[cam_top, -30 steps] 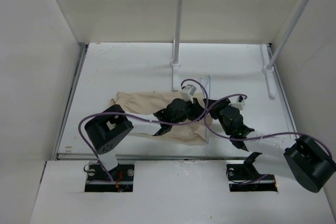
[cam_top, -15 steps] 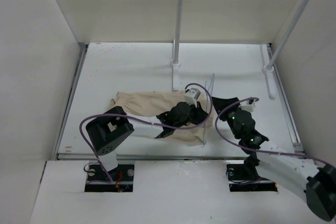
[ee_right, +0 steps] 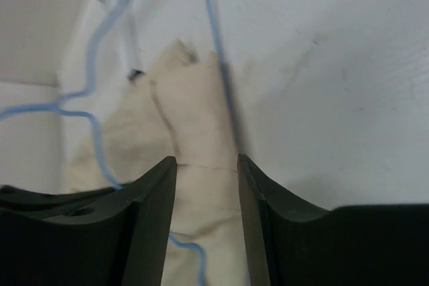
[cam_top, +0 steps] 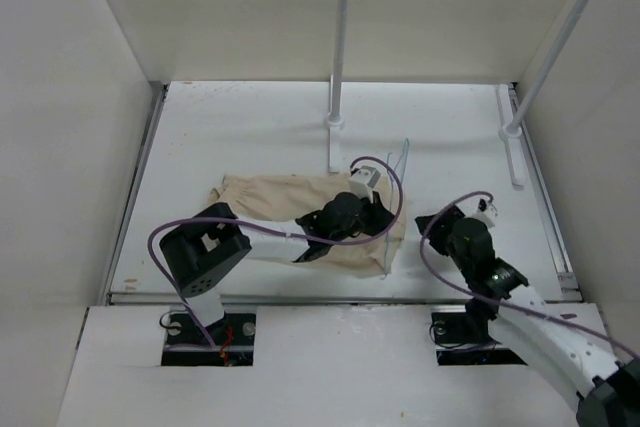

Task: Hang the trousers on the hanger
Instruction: Place trousers on hanger

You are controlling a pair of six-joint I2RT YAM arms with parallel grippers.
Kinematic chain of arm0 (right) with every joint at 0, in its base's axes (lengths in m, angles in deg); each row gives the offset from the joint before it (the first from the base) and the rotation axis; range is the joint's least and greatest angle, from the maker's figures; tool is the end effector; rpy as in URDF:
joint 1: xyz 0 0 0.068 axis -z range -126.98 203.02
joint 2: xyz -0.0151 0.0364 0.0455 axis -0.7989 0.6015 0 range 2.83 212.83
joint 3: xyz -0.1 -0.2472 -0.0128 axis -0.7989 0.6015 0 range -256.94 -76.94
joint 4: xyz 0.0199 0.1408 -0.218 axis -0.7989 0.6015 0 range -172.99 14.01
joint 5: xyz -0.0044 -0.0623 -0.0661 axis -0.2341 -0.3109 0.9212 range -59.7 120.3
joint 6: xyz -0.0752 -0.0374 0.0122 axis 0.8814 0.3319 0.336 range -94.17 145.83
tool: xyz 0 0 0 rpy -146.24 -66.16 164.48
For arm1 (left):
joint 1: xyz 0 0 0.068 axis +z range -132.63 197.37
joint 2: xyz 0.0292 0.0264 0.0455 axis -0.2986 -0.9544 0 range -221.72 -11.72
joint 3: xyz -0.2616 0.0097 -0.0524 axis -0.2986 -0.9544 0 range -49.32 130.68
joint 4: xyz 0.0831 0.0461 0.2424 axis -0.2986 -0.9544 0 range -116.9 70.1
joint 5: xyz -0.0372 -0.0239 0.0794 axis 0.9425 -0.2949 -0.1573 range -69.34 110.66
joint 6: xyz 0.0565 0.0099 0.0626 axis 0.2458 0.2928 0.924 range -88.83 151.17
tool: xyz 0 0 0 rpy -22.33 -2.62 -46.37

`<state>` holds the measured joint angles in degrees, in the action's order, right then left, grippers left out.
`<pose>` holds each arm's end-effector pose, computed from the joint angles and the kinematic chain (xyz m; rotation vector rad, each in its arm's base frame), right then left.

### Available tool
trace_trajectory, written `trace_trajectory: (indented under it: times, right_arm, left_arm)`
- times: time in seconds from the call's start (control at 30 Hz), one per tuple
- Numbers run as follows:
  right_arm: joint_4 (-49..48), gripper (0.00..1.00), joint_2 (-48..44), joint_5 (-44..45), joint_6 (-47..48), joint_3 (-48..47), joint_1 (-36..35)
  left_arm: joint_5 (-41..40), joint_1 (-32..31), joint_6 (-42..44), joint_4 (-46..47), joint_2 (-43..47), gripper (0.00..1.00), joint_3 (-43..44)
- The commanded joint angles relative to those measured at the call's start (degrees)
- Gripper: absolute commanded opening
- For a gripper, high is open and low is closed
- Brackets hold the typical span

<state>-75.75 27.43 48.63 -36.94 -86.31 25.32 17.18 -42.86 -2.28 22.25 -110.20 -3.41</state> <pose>0.1616 0.0583 0.1594 0.8090 1.8439 0.7228 0.2024 -0.3449 0.1847 0.3923 1.8545 -1.1121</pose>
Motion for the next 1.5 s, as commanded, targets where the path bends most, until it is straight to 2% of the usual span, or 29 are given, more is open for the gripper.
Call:
trace_trajectory:
  times: [0.0, 0.13, 0.2, 0.33, 0.47, 0.63, 0.77, 0.97, 1.1, 1.27, 1.3, 1.4, 1.47]
  right_arm:
    - [-0.55, 0.54, 12.70, -5.58, 7.38, -5.82, -1.77]
    - [-6.79, 0.61, 22.49, -1.46, 8.01, -10.05, -8.62]
    - [-7.59, 0.64, 25.92, -1.45, 7.83, -11.20, -9.78]
    - [-12.42, 0.58, 32.16, -3.20, 6.60, -10.94, -10.22]
    - [-15.59, 0.56, 37.18, -3.83, 4.41, -10.50, -10.66]
    - [-14.89, 0.63, 38.07, -2.07, 4.58, -11.37, -11.54]
    - [-11.30, 0.63, 37.46, 0.83, 4.75, -11.99, -11.89]
    - [-4.53, 0.64, 34.20, 8.12, 4.14, -12.26, -16.11]
    - [-5.92, 0.64, 36.12, 5.76, 4.05, -12.17, -16.20]
    - [-14.53, 0.56, 42.19, 2.07, 2.21, -10.85, -15.41]
    - [-16.11, 0.51, 42.98, 1.63, 1.94, -10.76, -15.06]
    - [-20.94, 0.22, 42.38, 3.81, 1.50, -10.06, -14.79]
    - [-22.01, 0.12, 39.49, 5.31, 2.20, -10.15, -14.79]
  left_arm:
    - [-0.56, 0.51, 1.20, 0.83, 3.73, 0.00, 0.23]
    - [-0.64, 0.68, 1.28, 0.39, 4.61, 0.00, -0.21]
    - [-0.56, 0.94, 1.20, 0.56, 4.61, 0.00, -0.38]
    - [-0.21, 1.47, 1.20, 0.56, 4.61, 0.00, -0.65]
    - [-0.21, 2.00, 1.11, 0.83, 5.22, 0.00, -1.35]
    - [0.06, 2.44, 1.02, 0.83, 5.49, 0.00, -1.70]
    - [0.23, 2.70, 1.02, 0.48, 5.40, 0.00, -1.79]
    - [0.67, 2.97, 1.02, 0.48, 5.14, 0.00, -1.97]
    - [0.85, 2.97, 0.93, 0.48, 4.87, 0.00, -1.70]
    - [0.85, 3.14, 0.84, 0.48, 5.40, 0.00, -1.96]
    - [0.85, 3.14, 0.84, 0.48, 5.57, 0.00, -2.05]
    - [0.85, 3.06, 0.76, 0.39, 5.75, 0.00, -2.23]
    - [0.68, 3.14, 0.76, 0.13, 5.93, 0.00, -2.58]
